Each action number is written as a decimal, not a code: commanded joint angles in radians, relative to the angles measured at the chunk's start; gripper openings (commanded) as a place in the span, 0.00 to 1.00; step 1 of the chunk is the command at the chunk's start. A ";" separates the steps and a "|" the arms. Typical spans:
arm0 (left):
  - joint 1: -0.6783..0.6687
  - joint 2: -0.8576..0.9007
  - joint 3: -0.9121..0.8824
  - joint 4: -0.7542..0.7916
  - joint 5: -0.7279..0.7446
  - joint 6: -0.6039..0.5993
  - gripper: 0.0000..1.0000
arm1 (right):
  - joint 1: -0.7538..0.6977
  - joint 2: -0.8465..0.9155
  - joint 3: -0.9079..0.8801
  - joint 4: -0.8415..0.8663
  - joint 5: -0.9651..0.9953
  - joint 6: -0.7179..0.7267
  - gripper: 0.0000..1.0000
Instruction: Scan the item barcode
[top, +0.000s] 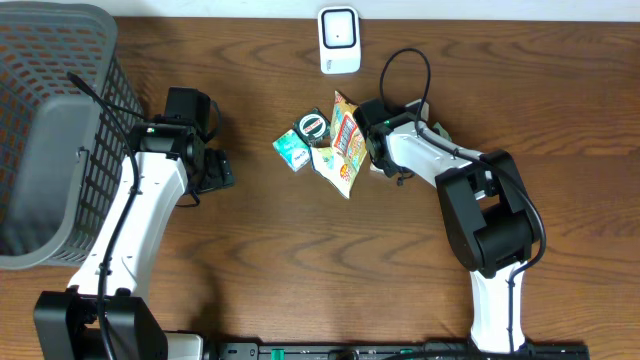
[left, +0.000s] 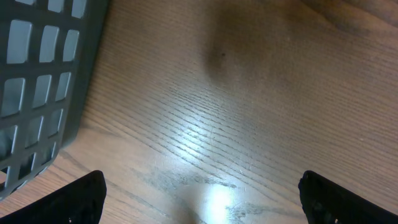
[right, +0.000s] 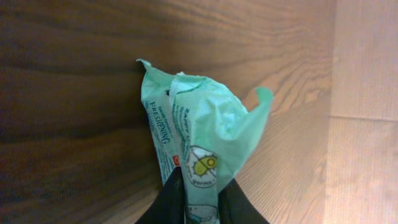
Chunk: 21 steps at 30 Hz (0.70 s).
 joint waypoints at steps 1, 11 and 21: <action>0.003 0.000 -0.005 -0.003 -0.020 -0.013 0.98 | 0.001 -0.017 0.002 -0.046 -0.193 -0.004 0.22; 0.003 0.000 -0.005 -0.003 -0.020 -0.014 0.98 | -0.010 -0.157 0.235 -0.236 -0.452 -0.019 0.93; 0.003 0.000 -0.005 -0.003 -0.020 -0.013 0.98 | -0.224 -0.159 0.191 -0.175 -0.865 -0.277 0.65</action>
